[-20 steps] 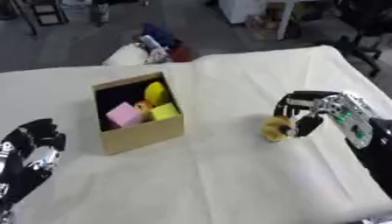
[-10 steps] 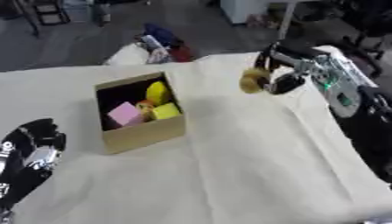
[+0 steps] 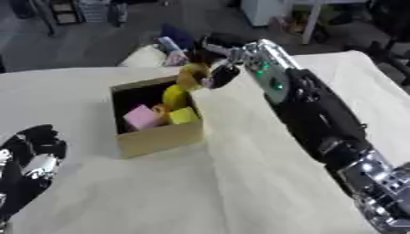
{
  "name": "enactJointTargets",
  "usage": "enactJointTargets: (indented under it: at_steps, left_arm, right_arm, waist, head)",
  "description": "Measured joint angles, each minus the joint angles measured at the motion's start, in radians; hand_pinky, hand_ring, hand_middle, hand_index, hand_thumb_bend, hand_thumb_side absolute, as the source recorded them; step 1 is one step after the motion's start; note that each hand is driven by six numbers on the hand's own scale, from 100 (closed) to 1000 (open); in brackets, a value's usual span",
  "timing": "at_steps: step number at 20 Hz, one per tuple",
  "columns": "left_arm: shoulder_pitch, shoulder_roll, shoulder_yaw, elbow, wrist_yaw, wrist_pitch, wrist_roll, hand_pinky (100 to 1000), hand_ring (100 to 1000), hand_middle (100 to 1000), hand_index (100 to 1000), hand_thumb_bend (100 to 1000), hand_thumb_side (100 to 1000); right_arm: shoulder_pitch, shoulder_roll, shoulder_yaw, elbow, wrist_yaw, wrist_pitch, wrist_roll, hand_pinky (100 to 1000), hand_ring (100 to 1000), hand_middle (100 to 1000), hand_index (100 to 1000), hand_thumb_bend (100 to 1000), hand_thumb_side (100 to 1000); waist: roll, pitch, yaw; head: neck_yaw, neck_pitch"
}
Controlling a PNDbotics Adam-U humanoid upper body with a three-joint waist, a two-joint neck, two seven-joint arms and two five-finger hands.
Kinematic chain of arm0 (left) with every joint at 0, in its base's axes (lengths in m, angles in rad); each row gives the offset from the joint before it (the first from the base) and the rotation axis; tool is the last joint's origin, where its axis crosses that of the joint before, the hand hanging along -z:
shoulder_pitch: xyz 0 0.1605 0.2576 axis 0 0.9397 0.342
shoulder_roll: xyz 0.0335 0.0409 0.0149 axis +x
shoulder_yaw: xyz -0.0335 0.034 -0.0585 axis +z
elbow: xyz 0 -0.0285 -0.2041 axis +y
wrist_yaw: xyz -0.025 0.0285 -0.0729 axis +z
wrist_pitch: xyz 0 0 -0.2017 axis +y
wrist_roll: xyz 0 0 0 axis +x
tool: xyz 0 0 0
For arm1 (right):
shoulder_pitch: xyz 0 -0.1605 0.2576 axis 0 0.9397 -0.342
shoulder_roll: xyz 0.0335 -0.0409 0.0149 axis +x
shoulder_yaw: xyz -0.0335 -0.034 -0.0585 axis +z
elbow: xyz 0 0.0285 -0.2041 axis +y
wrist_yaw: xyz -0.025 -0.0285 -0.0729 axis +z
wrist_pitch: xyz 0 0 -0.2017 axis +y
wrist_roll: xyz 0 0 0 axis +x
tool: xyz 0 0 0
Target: Pick up objects on the table and place them in the box.
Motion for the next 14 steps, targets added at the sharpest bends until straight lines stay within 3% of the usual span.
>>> enactJointTargets:
  at_steps: [1, 2, 4, 5, 8, 10, 14]
  left_arm:
    - [0.0, 0.0, 0.0, 0.0, 0.001, 0.0, -0.001, 745, 727, 674, 786, 341, 439]
    - [0.0, 0.0, 0.0, 0.0, 0.002, 0.0, -0.002, 745, 727, 674, 786, 342, 440]
    - [-0.001, 0.0, -0.001, 0.0, 0.002, 0.0, -0.002, 744, 727, 674, 786, 342, 440]
    - [-0.001, 0.0, -0.001, 0.0, 0.002, 0.0, -0.002, 744, 727, 674, 786, 342, 440]
    - [-0.001, 0.0, -0.001, 0.0, 0.002, 0.0, -0.002, 744, 727, 674, 786, 344, 442]
    - [0.0, 0.0, -0.001, 0.0, 0.002, 0.0, -0.002, 744, 727, 674, 786, 343, 441]
    - [0.002, 0.0, 0.0, 0.0, 0.002, 0.0, -0.001, 744, 727, 674, 786, 345, 441]
  right_arm:
    - [0.0, 0.019, -0.001, 0.019, 0.029, -0.008, -0.007, 703, 686, 581, 725, 100, 100]
    - [0.002, 0.035, -0.001, 0.034, 0.06, -0.017, -0.016, 717, 721, 668, 834, 154, 207]
    - [0.008, 0.054, 0.002, 0.044, 0.109, -0.038, -0.033, 744, 774, 793, 963, 260, 422]
    - [0.008, 0.057, 0.005, 0.043, 0.127, -0.048, -0.039, 757, 796, 839, 1000, 280, 501]
    - [0.009, 0.055, 0.02, 0.01, 0.147, -0.076, -0.046, 773, 828, 922, 1000, 273, 579]
    - [0.01, 0.043, 0.032, -0.039, 0.134, -0.088, -0.042, 780, 839, 945, 1000, 255, 557]
    - [0.042, -0.021, 0.045, -0.196, 0.025, -0.093, -0.037, 746, 800, 876, 1000, 100, 317]
  waist:
    - [0.0, 0.0, 0.002]
    - [0.0, 0.0, 0.003]
    - [0.0, 0.0, 0.004]
    - [0.0, 0.0, 0.002]
    - [0.0, 0.0, -0.005]
    - [0.0, 0.0, -0.012]
    - [0.0, -0.004, -0.023]
  head:
    - [-0.002, 0.0]
    - [-0.003, 0.0]
    - [-0.004, 0.0]
    - [-0.004, 0.0]
    - [-0.002, 0.0]
    - [0.001, 0.0]
    - [0.016, 0.003]
